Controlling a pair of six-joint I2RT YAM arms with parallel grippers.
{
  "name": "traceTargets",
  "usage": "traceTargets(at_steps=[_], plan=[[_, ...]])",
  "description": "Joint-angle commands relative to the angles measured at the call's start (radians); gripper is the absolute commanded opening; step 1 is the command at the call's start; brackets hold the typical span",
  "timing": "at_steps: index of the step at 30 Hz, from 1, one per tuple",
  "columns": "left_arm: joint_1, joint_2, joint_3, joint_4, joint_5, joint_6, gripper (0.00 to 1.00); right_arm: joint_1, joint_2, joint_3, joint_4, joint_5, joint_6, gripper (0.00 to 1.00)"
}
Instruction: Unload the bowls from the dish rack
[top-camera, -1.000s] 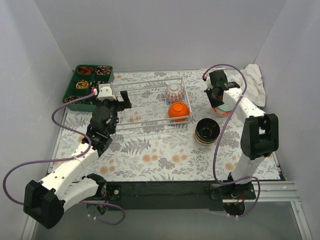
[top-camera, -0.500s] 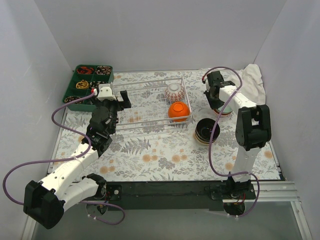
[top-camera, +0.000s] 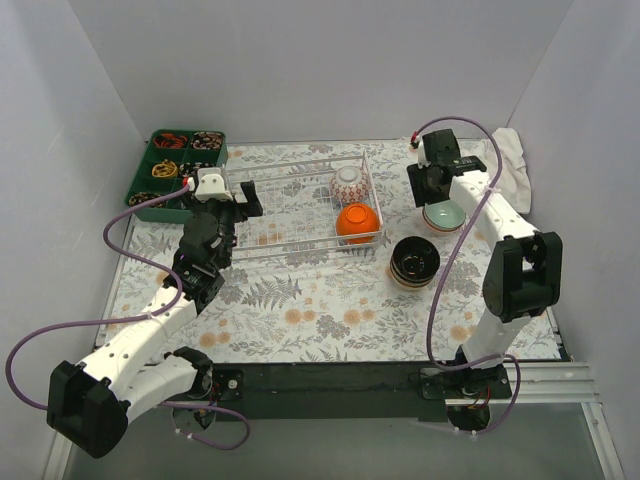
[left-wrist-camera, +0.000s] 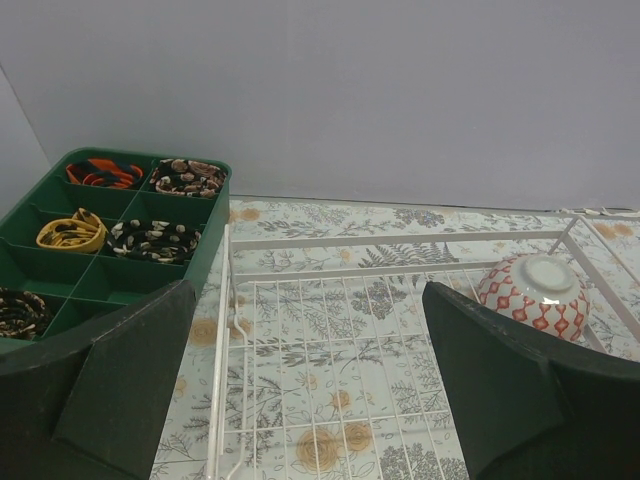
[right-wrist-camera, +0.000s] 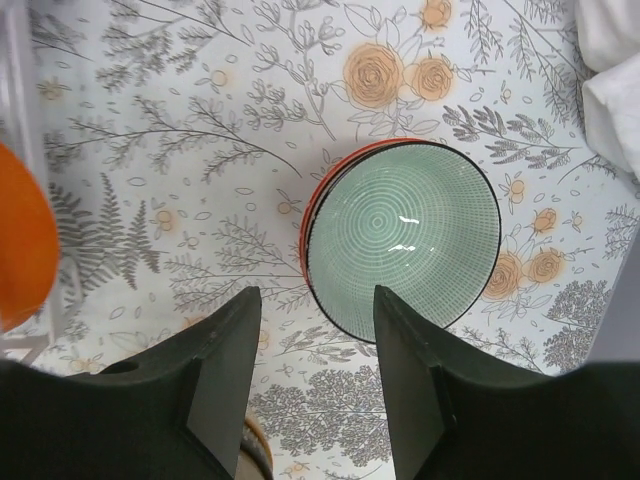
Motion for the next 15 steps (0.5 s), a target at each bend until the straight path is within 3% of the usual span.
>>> traceTargets(at_steps=[1,4,9,15], plan=[[0.000,-0.023,-0.013,0.016,0.002,0.012,0.98,0.023,-0.072,0.033,0.003,-0.052,0.026,0.57],[0.002,-0.022,-0.013,0.014,0.004,0.009,0.98,0.035,-0.099,0.039,0.006,-0.095,0.029,0.57],[0.000,-0.017,-0.013,0.013,0.007,0.009,0.98,0.182,-0.132,0.073,0.061,-0.112,-0.023,0.57],[0.000,-0.012,-0.013,0.013,0.010,0.006,0.98,0.326,-0.063,0.166,0.145,-0.083,-0.086,0.59]])
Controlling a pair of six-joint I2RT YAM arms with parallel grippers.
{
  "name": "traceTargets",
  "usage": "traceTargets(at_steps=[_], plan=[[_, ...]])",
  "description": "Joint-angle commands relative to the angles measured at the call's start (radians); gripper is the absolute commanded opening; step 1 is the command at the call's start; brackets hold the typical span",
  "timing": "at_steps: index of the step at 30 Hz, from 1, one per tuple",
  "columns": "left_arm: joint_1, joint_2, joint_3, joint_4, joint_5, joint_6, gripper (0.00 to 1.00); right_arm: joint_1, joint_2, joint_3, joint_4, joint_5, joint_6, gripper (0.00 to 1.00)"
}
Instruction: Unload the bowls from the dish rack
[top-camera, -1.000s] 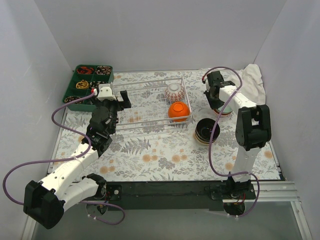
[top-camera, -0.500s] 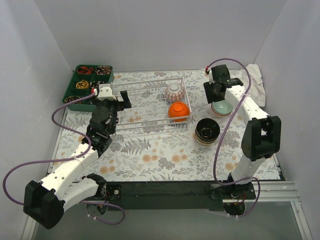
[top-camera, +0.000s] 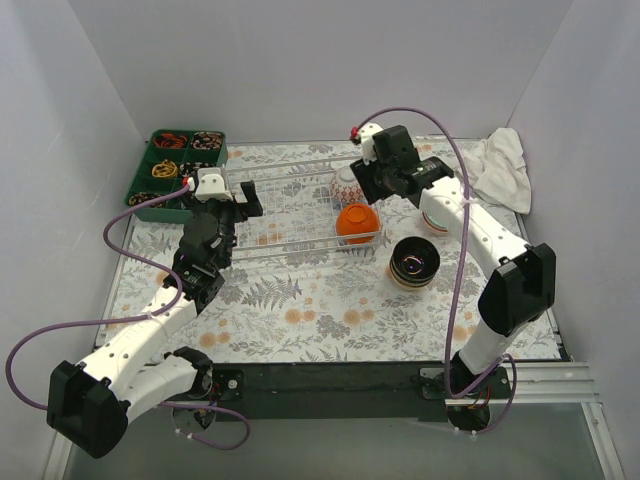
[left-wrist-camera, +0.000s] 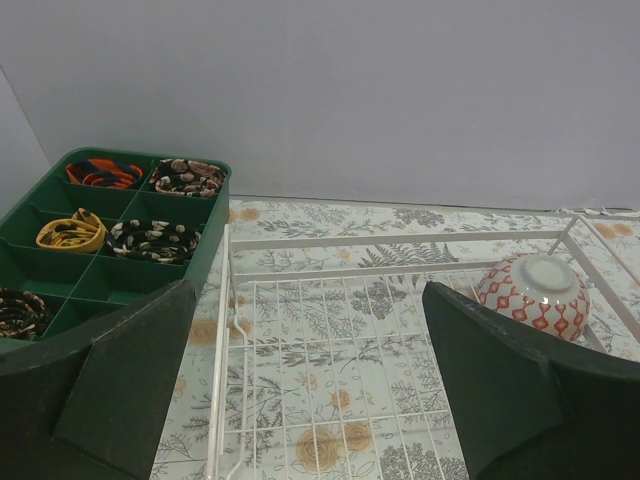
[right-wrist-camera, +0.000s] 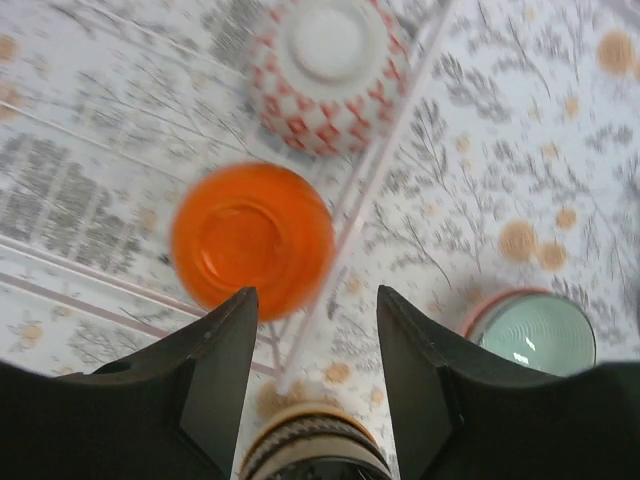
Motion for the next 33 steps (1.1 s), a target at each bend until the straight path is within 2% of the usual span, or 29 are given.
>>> traceTargets(at_steps=[1,4,9,12,19,23,27,33], plan=[[0.001,-0.014,-0.014,0.013,0.006,0.007,0.98,0.074,0.044,0.094,0.130,-0.015,-0.067,0.60],[0.000,-0.009,-0.014,0.016,0.008,0.008,0.98,0.099,0.115,0.125,0.198,-0.029,-0.090,0.62],[0.001,-0.005,-0.016,0.018,0.014,0.008,0.98,0.111,0.250,0.230,0.239,-0.032,-0.148,0.76],[0.001,-0.005,-0.016,0.019,0.014,0.008,0.98,0.117,0.310,0.255,0.261,-0.018,-0.198,0.80],[0.001,-0.008,-0.016,0.016,0.025,0.000,0.98,0.167,0.385,0.246,0.340,0.156,-0.335,0.86],[0.001,-0.011,-0.016,0.015,0.028,-0.001,0.98,0.189,0.433,0.261,0.344,0.244,-0.401,0.86],[0.001,-0.008,-0.017,0.013,0.032,-0.004,0.98,0.206,0.485,0.272,0.344,0.344,-0.475,0.91],[0.001,-0.009,-0.017,0.013,0.034,-0.006,0.98,0.216,0.528,0.278,0.305,0.396,-0.522,0.93]])
